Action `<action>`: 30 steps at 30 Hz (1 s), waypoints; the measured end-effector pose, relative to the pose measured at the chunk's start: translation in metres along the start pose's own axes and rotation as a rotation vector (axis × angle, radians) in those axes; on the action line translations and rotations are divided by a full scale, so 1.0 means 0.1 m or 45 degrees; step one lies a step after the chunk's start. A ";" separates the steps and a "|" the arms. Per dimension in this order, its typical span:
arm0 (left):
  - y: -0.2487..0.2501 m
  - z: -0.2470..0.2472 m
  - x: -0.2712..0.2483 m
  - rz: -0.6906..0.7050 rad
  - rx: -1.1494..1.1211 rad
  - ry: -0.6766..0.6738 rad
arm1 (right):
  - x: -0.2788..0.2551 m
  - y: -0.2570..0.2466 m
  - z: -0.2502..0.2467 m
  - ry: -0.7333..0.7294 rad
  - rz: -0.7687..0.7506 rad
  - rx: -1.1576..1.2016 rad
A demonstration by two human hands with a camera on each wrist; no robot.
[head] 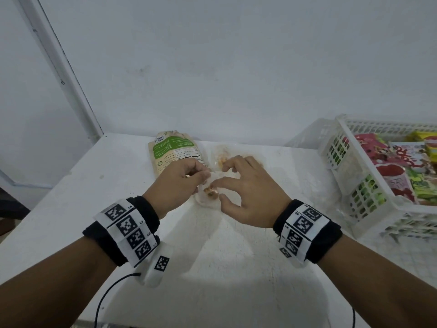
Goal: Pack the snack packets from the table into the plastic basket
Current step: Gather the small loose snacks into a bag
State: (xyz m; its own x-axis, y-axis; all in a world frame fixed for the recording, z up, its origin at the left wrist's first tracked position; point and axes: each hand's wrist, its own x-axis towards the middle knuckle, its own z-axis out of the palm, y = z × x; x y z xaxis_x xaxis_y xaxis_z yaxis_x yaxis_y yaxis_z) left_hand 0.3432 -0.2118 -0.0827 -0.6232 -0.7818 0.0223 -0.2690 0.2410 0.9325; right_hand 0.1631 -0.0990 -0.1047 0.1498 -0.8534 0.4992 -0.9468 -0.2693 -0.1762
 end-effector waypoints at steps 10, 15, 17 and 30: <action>0.03 -0.01 0.03 0.165 0.139 0.024 | 0.07 0.03 -0.03 0.049 0.139 0.083; 0.02 0.04 0.05 0.242 0.260 0.007 | 0.08 0.02 -0.06 0.009 0.150 -0.036; 0.02 0.07 0.05 0.236 0.269 -0.004 | 0.06 0.03 -0.03 0.005 0.113 -0.072; 0.04 0.08 0.07 0.155 0.088 0.003 | -0.07 0.02 -0.09 -0.032 0.062 -0.094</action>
State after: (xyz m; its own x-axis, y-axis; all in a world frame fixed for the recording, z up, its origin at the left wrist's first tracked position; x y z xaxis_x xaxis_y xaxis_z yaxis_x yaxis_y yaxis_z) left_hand 0.3317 -0.2121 -0.0813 -0.6524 -0.7458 0.1347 -0.2415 0.3730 0.8958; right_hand 0.1580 -0.0891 -0.1012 0.1091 -0.8758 0.4702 -0.9714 -0.1944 -0.1367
